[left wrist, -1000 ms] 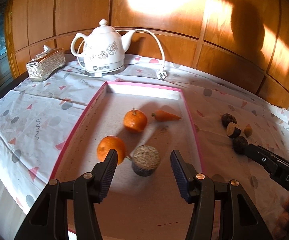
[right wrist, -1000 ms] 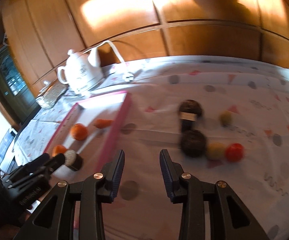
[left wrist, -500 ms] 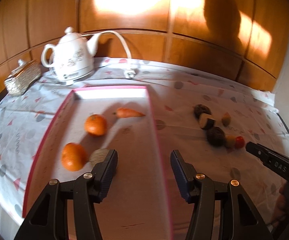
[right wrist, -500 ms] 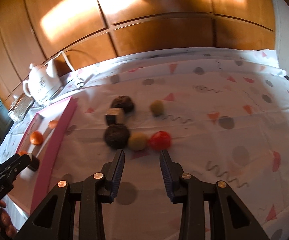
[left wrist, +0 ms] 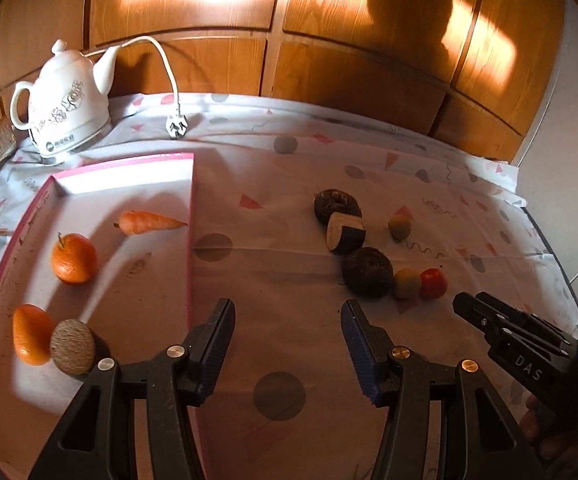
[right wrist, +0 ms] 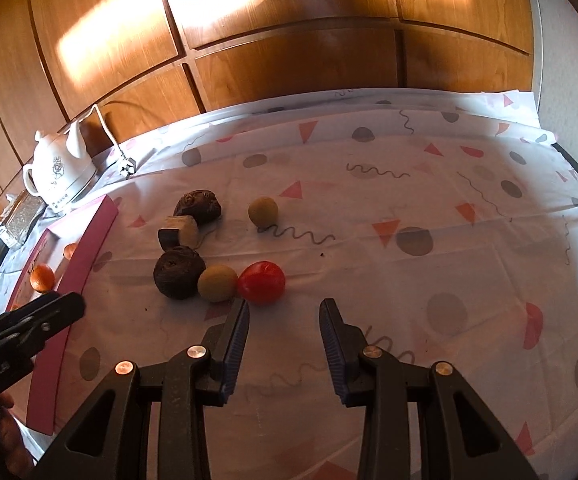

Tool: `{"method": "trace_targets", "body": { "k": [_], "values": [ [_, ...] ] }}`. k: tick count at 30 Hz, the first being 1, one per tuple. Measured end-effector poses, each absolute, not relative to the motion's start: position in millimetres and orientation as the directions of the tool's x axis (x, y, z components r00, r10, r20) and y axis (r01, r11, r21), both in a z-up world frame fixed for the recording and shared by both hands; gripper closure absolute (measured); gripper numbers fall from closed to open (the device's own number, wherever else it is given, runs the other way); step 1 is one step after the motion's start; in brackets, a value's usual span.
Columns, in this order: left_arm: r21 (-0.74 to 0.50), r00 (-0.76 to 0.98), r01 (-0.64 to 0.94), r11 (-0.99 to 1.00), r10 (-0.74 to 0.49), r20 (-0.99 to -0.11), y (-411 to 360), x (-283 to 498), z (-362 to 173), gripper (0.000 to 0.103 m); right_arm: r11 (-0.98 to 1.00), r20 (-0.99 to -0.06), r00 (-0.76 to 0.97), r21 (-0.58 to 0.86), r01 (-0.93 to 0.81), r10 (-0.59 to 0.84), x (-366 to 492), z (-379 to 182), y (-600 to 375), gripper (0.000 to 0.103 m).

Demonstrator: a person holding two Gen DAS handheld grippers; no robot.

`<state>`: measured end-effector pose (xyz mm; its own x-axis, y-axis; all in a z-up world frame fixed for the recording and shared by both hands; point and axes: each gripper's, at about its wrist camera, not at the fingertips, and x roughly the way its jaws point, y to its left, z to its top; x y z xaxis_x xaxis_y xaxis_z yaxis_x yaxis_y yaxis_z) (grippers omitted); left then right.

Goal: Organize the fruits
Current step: 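Grasp the red tomato with the right tool, then grasp the dark beet with the left tool while the right tool holds the tomato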

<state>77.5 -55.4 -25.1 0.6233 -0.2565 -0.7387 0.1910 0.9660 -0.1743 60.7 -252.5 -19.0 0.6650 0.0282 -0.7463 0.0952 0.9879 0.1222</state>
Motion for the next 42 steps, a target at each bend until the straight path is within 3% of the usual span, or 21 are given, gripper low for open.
{"method": "trace_targets", "body": {
  "k": [15,18,30,42],
  "values": [
    [-0.156,0.611,0.215,0.964,-0.258,-0.748,-72,84,-34,0.047,0.999,-0.763,0.646,0.032,-0.018,0.036,93,-31,-235,0.067],
    [-0.158,0.611,0.217,0.963,-0.26,-0.748,-74,86,-35,0.047,0.999,-0.755,0.655,0.01,-0.032,0.028,96,-31,-235,0.073],
    [-0.207,0.585,0.249,0.946,-0.317,-0.746,-98,102,-37,0.047,0.995,-0.729,0.678,-0.055,0.088,-0.1,89,-32,-257,0.073],
    [-0.258,0.549,0.212,0.942,-0.334,-0.766,-115,130,-47,0.047,0.996,-0.721,0.69,-0.01,0.09,-0.07,86,-34,-264,0.073]
  ]
}}
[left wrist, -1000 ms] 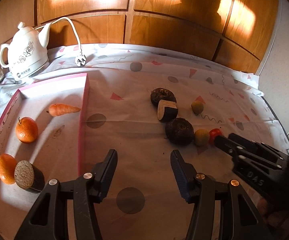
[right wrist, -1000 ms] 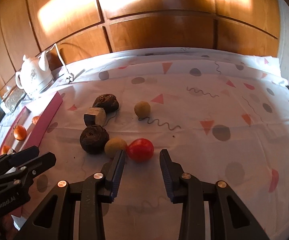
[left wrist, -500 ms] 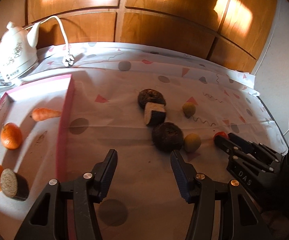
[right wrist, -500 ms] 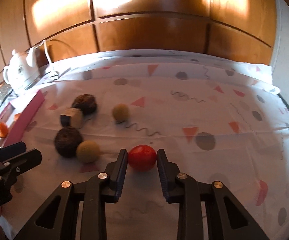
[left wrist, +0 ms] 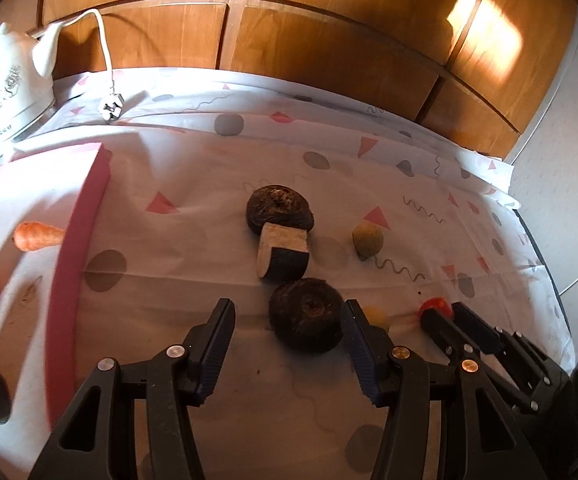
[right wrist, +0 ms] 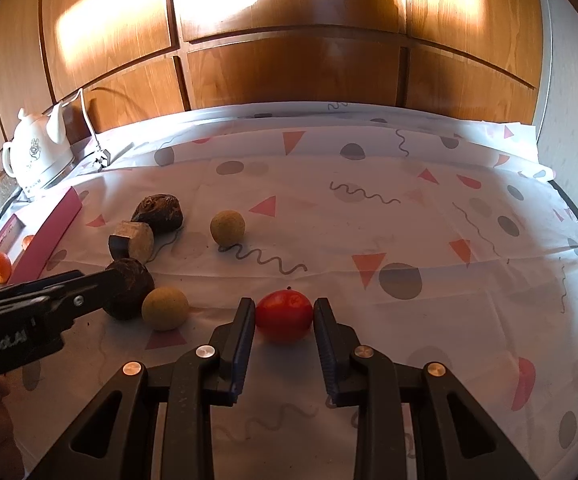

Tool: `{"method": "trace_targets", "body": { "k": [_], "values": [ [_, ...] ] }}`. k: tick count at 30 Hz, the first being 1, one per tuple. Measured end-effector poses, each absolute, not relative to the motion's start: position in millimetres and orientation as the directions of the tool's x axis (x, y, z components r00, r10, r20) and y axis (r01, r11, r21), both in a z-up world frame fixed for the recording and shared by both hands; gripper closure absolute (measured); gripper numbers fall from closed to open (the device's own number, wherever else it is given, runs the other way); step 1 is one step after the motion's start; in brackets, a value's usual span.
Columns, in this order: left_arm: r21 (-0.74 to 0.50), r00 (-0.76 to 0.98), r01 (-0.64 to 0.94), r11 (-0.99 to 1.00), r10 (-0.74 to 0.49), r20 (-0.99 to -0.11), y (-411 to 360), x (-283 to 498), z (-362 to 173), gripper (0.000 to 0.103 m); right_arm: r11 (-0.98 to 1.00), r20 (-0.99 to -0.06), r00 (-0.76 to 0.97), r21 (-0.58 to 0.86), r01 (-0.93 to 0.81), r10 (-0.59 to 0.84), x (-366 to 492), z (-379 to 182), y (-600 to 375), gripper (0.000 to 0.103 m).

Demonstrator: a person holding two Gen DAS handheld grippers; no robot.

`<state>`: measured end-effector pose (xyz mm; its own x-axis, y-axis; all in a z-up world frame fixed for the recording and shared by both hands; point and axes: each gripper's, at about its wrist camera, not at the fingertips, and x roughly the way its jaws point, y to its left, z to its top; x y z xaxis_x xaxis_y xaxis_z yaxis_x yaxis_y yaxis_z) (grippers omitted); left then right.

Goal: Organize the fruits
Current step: 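Grasp the dark beet with the left tool while the right tool holds the tomato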

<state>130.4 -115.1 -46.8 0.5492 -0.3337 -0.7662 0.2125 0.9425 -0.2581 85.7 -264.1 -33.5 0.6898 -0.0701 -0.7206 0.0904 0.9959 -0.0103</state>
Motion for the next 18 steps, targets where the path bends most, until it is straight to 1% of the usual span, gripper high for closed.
{"method": "trace_targets", "body": {
  "k": [8,9,10,12,14,18],
  "values": [
    [-0.252,0.538,0.207,0.946,-0.325,-0.778,-128,146,-55,0.047,0.996,-0.722,0.69,-0.002,0.089,-0.063,86,-34,-265,0.073],
    [-0.242,0.545,0.214,0.946,-0.322,-0.774,-129,145,-55,0.05,0.996,-0.722,0.69,-0.001,0.089,-0.062,86,-34,-265,0.073],
    [-0.24,0.547,0.225,0.944,-0.326,-0.771,-129,144,-55,0.059,0.996,-0.722,0.689,0.001,0.089,-0.061,86,-34,-265,0.073],
    [-0.243,0.549,0.24,0.94,-0.338,-0.765,-128,141,-55,0.059,0.996,-0.728,0.683,0.011,0.083,-0.049,87,-36,-266,0.072],
    [-0.247,0.547,0.241,0.939,-0.342,-0.764,-122,135,-54,0.06,0.997,-0.754,0.656,0.024,0.076,-0.032,91,-41,-267,0.073],
    [-0.218,0.558,0.246,0.944,-0.322,-0.765,-106,116,-50,0.06,0.996,-0.746,0.665,0.031,0.082,-0.032,89,-41,-268,0.073]
  ]
}}
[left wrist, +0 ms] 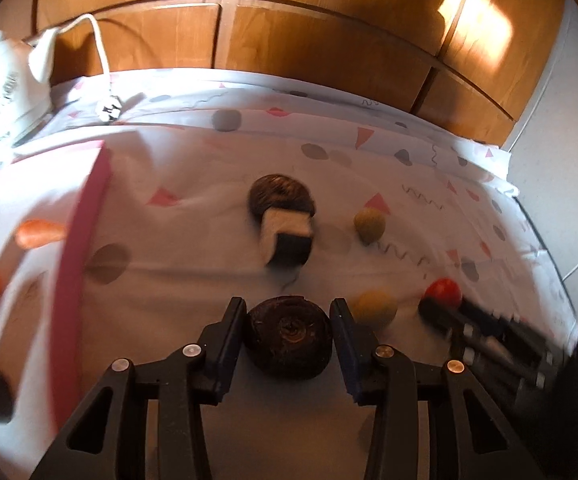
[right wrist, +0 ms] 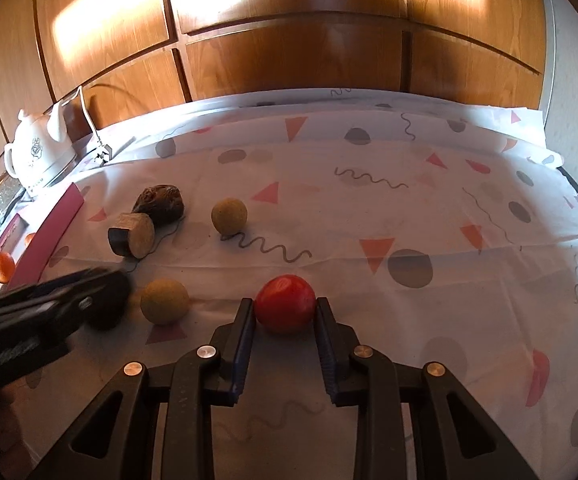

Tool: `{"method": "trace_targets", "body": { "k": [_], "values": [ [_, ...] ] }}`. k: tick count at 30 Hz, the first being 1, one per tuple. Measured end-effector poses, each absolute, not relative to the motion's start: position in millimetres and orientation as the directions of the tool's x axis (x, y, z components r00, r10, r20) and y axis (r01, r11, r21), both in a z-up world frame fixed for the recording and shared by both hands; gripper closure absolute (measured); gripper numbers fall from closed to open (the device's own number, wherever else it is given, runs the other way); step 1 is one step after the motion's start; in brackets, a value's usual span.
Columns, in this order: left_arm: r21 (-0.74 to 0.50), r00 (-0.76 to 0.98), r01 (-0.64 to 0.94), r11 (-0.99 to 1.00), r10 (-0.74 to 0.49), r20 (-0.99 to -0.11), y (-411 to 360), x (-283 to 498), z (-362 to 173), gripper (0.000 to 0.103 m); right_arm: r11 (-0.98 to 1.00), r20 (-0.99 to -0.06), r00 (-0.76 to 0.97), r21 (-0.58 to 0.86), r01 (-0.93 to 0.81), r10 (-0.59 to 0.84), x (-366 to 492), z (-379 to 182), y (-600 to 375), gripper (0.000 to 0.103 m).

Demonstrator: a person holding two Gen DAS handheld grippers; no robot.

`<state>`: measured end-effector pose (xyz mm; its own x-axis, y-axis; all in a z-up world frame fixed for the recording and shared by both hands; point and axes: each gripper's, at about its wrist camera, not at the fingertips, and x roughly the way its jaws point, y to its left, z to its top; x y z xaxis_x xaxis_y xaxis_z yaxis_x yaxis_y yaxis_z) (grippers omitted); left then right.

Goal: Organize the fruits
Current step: 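Grasp the dark beet with the left tool while the right tool holds the tomato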

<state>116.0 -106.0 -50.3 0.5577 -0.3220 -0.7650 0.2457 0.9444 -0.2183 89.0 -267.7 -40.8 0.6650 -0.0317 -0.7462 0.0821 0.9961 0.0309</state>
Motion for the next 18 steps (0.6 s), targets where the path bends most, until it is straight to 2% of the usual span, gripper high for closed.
{"method": "trace_targets", "body": {
  "k": [4,9,18],
  "values": [
    [-0.129,0.619,0.272,0.954,-0.276,-0.735,-95,89,-53,0.059,0.996,-0.746,0.666,0.035,0.082,-0.029,89,-41,-268,0.073],
    [-0.074,0.644,0.289,0.954,-0.251,-0.723,-97,84,-63,0.058,0.996,-0.747,0.665,0.038,0.082,-0.027,89,-41,-268,0.073],
    [-0.053,0.654,0.288,0.956,-0.237,-0.718,-99,84,-64,0.058,0.996,-0.749,0.661,0.025,0.085,-0.038,89,-42,-266,0.073]
  ]
}}
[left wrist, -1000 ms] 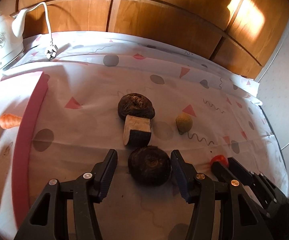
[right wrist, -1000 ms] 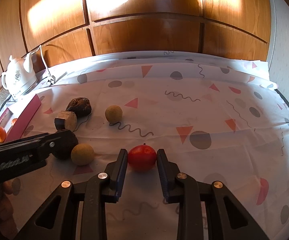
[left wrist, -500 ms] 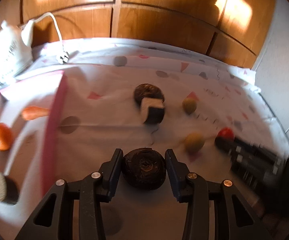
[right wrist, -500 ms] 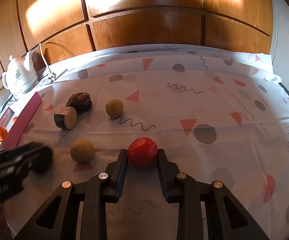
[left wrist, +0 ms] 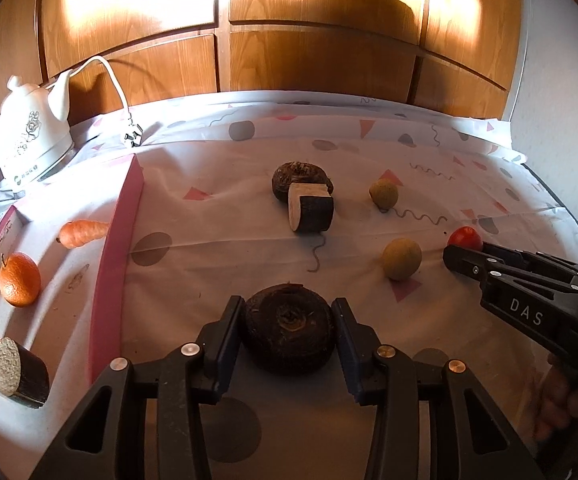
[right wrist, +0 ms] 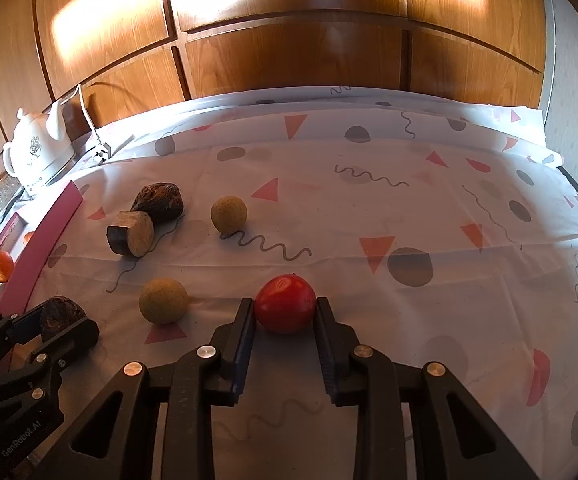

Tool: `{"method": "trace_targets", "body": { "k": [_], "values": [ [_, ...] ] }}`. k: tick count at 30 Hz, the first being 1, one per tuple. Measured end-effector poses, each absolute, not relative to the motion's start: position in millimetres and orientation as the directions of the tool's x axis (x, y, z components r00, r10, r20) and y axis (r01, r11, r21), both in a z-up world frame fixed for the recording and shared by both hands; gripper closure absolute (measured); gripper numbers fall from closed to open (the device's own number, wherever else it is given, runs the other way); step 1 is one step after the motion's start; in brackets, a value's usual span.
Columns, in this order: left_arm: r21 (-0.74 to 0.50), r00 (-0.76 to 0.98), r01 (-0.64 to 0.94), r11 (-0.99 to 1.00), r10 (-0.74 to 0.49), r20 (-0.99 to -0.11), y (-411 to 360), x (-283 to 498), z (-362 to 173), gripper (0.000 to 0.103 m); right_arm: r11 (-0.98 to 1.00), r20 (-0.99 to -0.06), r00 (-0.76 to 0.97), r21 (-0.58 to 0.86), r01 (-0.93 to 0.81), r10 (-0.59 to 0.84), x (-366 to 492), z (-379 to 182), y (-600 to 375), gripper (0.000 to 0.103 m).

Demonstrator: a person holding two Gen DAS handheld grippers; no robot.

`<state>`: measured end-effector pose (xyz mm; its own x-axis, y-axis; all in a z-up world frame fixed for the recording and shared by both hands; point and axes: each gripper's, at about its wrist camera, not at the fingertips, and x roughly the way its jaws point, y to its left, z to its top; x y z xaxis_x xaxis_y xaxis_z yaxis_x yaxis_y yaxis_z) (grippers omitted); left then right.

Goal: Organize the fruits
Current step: 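Grasp the dark beet with the left tool while the right tool holds the tomato, then carry the beet and tomato into the pink-rimmed tray and open both tools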

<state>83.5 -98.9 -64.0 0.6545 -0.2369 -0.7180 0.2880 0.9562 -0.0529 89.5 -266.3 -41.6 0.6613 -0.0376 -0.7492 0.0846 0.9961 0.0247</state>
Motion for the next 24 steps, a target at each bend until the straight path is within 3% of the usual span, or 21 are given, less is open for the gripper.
{"method": "trace_targets", "body": {
  "k": [24],
  "values": [
    [-0.059,0.654,0.277,0.959,-0.233,-0.72,-97.0,83.5,-63.8,0.058,0.996,-0.75,0.657,-0.025,0.09,-0.078,89.6,-42.5,-260.3,0.073]
  ]
}}
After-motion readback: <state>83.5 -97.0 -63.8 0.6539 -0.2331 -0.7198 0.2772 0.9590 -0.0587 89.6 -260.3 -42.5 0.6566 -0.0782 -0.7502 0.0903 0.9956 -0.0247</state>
